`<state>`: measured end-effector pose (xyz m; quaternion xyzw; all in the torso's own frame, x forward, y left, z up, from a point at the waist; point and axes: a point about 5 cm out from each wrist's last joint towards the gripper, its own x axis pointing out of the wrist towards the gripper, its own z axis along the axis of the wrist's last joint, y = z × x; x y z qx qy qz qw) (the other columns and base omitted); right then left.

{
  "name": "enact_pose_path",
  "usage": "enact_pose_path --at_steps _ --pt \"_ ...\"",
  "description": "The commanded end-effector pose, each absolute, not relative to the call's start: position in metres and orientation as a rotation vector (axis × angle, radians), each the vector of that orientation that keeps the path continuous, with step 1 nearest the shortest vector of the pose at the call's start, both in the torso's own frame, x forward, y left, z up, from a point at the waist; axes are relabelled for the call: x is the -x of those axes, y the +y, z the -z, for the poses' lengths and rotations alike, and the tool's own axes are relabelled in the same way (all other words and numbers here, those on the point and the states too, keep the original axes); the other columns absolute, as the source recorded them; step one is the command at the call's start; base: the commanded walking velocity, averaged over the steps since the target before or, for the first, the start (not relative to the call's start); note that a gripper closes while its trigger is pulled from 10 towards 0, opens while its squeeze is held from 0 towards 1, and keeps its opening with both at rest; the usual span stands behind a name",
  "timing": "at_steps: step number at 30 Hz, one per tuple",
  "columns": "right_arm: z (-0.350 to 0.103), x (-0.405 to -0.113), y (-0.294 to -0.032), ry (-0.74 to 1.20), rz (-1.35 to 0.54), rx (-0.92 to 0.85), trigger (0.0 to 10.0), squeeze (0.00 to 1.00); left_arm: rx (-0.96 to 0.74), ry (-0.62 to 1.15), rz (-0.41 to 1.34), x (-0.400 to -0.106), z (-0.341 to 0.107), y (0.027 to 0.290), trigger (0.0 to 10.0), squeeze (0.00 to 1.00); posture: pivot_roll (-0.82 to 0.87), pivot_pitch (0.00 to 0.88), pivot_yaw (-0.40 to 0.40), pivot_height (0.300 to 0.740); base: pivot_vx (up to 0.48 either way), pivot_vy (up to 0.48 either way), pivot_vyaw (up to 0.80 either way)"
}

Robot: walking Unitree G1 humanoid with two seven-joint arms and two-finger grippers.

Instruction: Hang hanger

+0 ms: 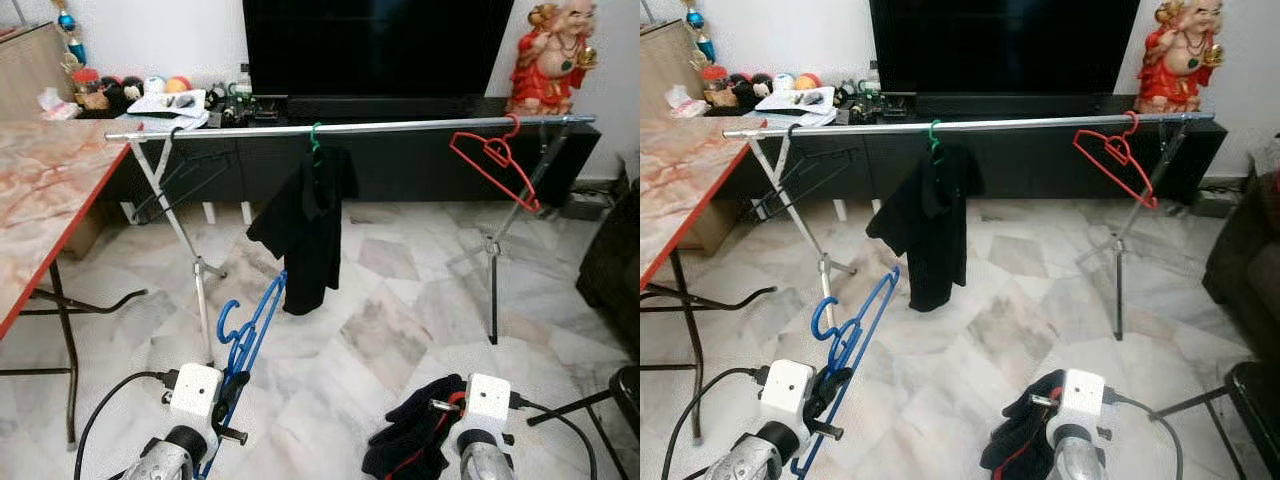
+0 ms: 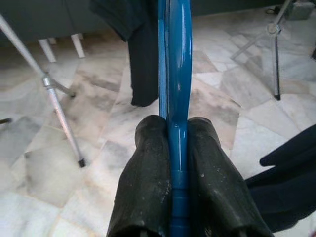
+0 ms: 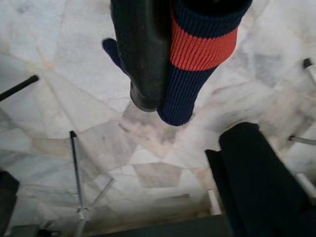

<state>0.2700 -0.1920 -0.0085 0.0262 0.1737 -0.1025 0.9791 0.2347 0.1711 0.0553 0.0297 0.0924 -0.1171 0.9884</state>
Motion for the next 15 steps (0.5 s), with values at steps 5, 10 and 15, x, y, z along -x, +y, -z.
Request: enact_pose_path --at_steps 5,10,15 --pt "0.003 -0.275 -0.195 0.328 0.207 -0.049 10.0 0.0 -0.054 0.176 0.244 -0.235 -0.058 0.168 10.0 0.0 0.11 0.035 0.015 0.74 -0.279 0.0 0.0" --pt "0.001 -0.278 -0.193 0.325 0.199 -0.048 10.0 0.0 -0.062 0.184 0.243 -0.235 -0.057 0.169 10.0 0.0 0.12 0.034 0.015 0.74 0.0 0.0 0.0" --pt "-0.006 -0.286 -0.191 0.308 0.184 -0.05 10.0 0.0 -0.068 0.189 0.27 -0.236 -0.057 0.167 10.0 0.0 0.12 0.034 0.015 0.74 0.0 0.0 0.0"
